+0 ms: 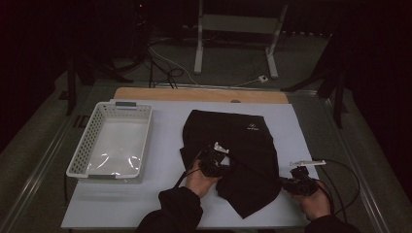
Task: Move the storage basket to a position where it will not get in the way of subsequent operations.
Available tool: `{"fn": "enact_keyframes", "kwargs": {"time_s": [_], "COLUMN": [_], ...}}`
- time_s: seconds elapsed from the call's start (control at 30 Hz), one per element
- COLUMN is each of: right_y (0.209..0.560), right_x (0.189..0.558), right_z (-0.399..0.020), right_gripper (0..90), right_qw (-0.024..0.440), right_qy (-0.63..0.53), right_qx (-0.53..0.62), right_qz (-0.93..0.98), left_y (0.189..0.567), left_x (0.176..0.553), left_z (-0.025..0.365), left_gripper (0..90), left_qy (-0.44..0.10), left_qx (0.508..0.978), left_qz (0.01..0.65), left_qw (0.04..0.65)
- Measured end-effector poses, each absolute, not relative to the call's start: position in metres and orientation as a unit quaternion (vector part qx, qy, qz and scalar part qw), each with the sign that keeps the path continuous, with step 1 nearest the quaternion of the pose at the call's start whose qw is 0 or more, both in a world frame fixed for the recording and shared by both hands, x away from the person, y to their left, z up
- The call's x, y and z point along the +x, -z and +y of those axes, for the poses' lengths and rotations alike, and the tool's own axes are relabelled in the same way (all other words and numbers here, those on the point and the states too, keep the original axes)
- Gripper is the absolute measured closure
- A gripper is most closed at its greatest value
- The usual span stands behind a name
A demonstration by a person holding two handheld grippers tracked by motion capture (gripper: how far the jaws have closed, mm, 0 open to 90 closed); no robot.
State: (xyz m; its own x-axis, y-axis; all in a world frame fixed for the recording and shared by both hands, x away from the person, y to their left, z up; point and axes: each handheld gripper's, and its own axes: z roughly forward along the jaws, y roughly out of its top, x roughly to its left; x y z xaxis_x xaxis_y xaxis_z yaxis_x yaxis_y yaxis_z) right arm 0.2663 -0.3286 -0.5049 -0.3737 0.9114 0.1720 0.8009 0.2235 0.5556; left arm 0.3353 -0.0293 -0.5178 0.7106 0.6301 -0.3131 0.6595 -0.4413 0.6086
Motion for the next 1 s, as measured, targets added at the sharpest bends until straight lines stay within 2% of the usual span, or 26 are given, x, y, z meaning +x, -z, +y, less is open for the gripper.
{"fn": "enact_keyframes", "kwargs": {"time_s": [0.03, 0.23, 0.3, 0.43, 0.57, 0.63, 0.73, 0.8, 1.0], "right_y": [0.504, 0.499, 0.498, 0.502, 0.502, 0.503, 0.504, 0.503, 0.497], "right_x": [0.267, 0.281, 0.285, 0.285, 0.276, 0.272, 0.268, 0.267, 0.253], "right_z": [-0.328, -0.337, -0.339, -0.342, -0.343, -0.343, -0.344, -0.343, -0.348], "right_gripper": [88.4, 89.0, 88.4, 71.6, 57.4, 53.5, 49.6, 47.4, 45.5], "right_qw": [0.099, 0.140, 0.162, 0.146, 0.126, 0.118, 0.108, 0.108, 0.109], "right_qy": [-0.291, -0.310, -0.310, -0.314, -0.319, -0.318, -0.314, -0.314, -0.332], "right_qx": [0.552, 0.563, 0.566, 0.573, 0.576, 0.579, 0.585, 0.586, 0.595], "right_qz": [0.775, 0.754, 0.746, 0.743, 0.742, 0.741, 0.740, 0.739, 0.724], "left_y": [0.517, 0.513, 0.515, 0.519, 0.518, 0.518, 0.520, 0.520, 0.519], "left_x": [0.337, 0.349, 0.350, 0.347, 0.337, 0.331, 0.324, 0.321, 0.308], "left_z": [-0.028, -0.027, -0.029, -0.030, -0.031, -0.030, -0.028, -0.026, -0.018], "left_gripper": [88.0, 86.0, 74.2, 57.6, 55.4, 59.4, 78.8, 85.6, 87.1], "left_qy": [0.019, 0.007, 0.004, 0.015, 0.020, 0.020, 0.028, 0.036, 0.037], "left_qx": [0.845, 0.831, 0.833, 0.839, 0.847, 0.852, 0.858, 0.859, 0.863], "left_qz": [0.383, 0.403, 0.405, 0.396, 0.381, 0.373, 0.364, 0.361, 0.358], "left_qw": [0.371, 0.383, 0.377, 0.374, 0.369, 0.366, 0.361, 0.361, 0.354]}}
